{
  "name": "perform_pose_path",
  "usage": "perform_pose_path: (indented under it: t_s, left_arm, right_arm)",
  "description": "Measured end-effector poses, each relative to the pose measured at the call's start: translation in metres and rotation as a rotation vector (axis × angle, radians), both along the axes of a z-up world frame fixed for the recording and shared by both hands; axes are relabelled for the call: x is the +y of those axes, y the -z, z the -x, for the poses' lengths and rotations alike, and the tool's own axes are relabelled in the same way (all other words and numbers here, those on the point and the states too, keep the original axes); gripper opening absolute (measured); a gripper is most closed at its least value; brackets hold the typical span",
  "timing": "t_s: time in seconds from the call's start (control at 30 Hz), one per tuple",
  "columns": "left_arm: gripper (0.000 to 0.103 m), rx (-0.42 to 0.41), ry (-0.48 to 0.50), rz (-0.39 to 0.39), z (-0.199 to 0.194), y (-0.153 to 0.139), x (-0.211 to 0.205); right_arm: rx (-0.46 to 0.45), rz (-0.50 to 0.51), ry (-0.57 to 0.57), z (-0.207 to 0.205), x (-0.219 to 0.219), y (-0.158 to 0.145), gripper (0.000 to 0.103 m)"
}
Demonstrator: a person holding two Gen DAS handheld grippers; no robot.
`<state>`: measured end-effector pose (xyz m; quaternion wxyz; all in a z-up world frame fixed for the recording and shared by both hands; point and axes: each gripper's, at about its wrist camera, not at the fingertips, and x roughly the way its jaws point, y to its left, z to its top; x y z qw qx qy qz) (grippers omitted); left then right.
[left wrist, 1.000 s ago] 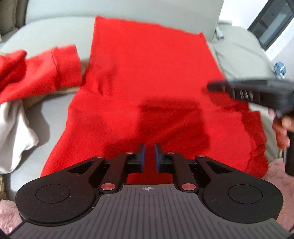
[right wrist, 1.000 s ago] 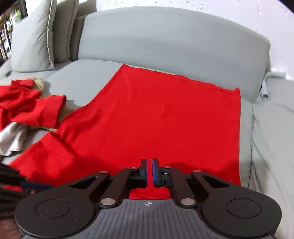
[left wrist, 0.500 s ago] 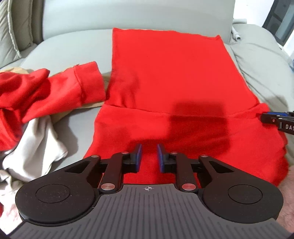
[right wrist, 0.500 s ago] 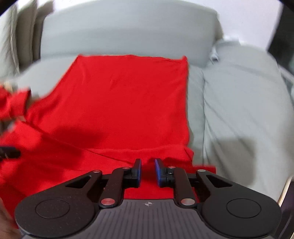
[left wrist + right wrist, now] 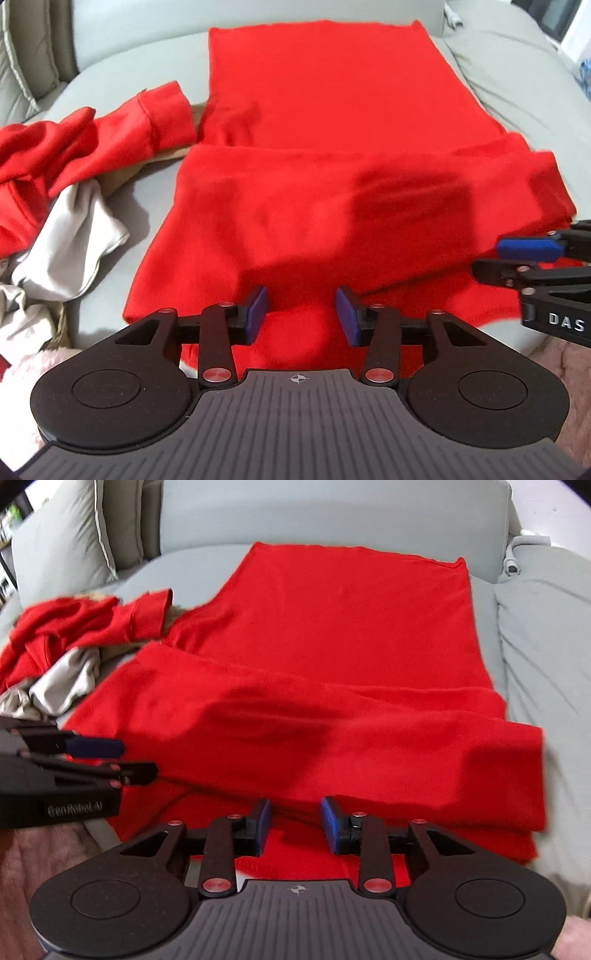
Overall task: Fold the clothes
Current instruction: 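Release the hem with both grippers above the folded shirt, then withdraw both open grippers above the folded shirt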
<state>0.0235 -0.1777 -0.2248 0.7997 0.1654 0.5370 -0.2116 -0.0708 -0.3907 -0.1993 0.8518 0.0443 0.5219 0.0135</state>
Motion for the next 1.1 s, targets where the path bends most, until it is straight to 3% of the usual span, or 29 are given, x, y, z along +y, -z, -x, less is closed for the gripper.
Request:
perform_pose_path:
  t_s: [0.13,0.37,0.53,0.63,0.7,0.8,0.97,1.1]
  left_arm:
    - [0.049,0.038,0.007,-0.029,0.009,-0.006,0.006]
    - [0.049,-0.009,0.072,0.055,0.034,-0.021,-0.006]
    - [0.050,0.005,0.124,-0.014,0.041,-0.002,-0.022]
    - [0.049,0.013,0.137,-0.044,0.044,-0.001,-0.023]
    - [0.050,0.062,0.143,-0.070,0.043,-0.002,-0.021]
    - [0.050,0.114,0.146,-0.061,0.043,-0.009,-0.014]
    - [0.050,0.082,0.116,-0.001,0.031,-0.032,-0.007]
    - [0.052,0.023,0.067,0.061,-0.007,-0.057,-0.004]
  right_arm:
    - [0.045,-0.039,0.062,0.021,-0.010,-0.004,0.034]
    - [0.028,-0.064,0.121,0.032,-0.013,-0.007,0.037]
    - [0.086,-0.048,0.125,0.023,-0.008,0.021,0.040]
    - [0.100,-0.037,0.119,0.027,-0.007,0.019,0.040]
    - [0.134,-0.050,0.122,0.031,-0.006,0.016,0.040]
    - [0.124,-0.096,0.131,0.036,-0.010,0.003,0.040]
    - [0.059,-0.096,0.104,0.031,-0.013,-0.020,0.041]
    - [-0.018,-0.090,0.097,0.013,-0.028,-0.040,0.043]
